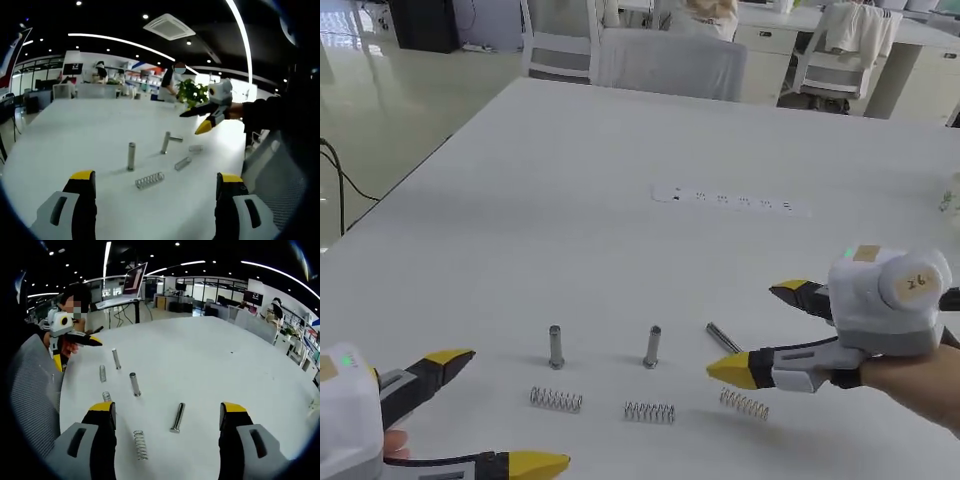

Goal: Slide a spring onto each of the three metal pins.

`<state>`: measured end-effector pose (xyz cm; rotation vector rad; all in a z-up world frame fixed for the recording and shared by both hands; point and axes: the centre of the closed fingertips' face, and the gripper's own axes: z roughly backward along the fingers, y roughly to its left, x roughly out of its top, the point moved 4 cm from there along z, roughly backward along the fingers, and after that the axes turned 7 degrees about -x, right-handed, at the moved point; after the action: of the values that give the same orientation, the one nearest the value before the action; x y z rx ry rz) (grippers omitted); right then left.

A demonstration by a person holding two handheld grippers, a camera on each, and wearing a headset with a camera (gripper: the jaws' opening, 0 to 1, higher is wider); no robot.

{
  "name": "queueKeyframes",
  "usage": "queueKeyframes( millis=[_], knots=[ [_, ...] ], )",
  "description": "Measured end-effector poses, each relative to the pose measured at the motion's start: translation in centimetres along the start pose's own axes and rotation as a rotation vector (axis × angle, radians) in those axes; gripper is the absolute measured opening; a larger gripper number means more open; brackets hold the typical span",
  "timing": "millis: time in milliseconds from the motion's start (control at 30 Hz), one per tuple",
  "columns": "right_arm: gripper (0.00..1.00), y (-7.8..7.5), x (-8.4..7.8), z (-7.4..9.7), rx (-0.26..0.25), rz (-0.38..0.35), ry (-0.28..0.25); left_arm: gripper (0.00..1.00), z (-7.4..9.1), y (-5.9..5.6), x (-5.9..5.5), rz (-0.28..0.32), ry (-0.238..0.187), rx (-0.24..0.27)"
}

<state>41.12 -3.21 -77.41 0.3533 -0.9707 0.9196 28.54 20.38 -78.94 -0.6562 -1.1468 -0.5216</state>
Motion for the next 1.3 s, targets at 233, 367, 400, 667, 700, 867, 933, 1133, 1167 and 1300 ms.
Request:
queueKeyframes(
  millis=[233, 367, 400, 667, 700, 867, 933, 1133, 1167, 1300],
  knots=[
    [0.77, -0.9, 0.2, -1.3, -0.021, 0.002, 0.043, 0.97, 0.2, 0.0, 0.2, -0.004, -0.003, 0.003],
    [0.72, -1.2, -0.1, -2.0, -0.027, -0.006, 0.076, 0.97, 0.3, 0.1, 0.2, -0.002, -0.004, 0.007],
    [0.72, -1.3, -0.2, -2.1, -0.030, -0.005, 0.082, 0.97, 0.3, 0.1, 0.2, -0.001, -0.004, 0.007],
    [0.60, -1.5, -0.8, -3.5, -0.037, -0.016, 0.137, 0.97, 0.4, 0.1, 0.2, -0.002, 0.000, 0.007],
    [0.58, -1.5, -0.8, -3.6, -0.039, -0.018, 0.139, 0.97, 0.4, 0.1, 0.2, -0.002, 0.000, 0.008],
    [0.48, -1.8, -1.0, -4.3, -0.056, -0.038, 0.185, 0.97, 0.5, 0.1, 0.1, 0.000, -0.001, 0.010],
    [0.45, -1.8, -1.1, -4.5, -0.058, -0.043, 0.197, 0.97, 0.5, 0.1, 0.1, 0.001, -0.001, 0.011],
    [0.37, -1.6, -1.5, -5.0, -0.059, -0.052, 0.231, 0.97, 0.6, 0.2, -0.1, 0.005, 0.000, 0.014],
    [0.35, -1.5, -1.6, -5.1, -0.059, -0.053, 0.241, 0.97, 0.6, 0.2, -0.1, 0.005, 0.000, 0.014],
    [0.28, -1.5, -1.8, -5.4, -0.066, -0.051, 0.269, 0.97, 0.5, 0.2, -0.1, 0.006, 0.000, 0.014]
  ],
)
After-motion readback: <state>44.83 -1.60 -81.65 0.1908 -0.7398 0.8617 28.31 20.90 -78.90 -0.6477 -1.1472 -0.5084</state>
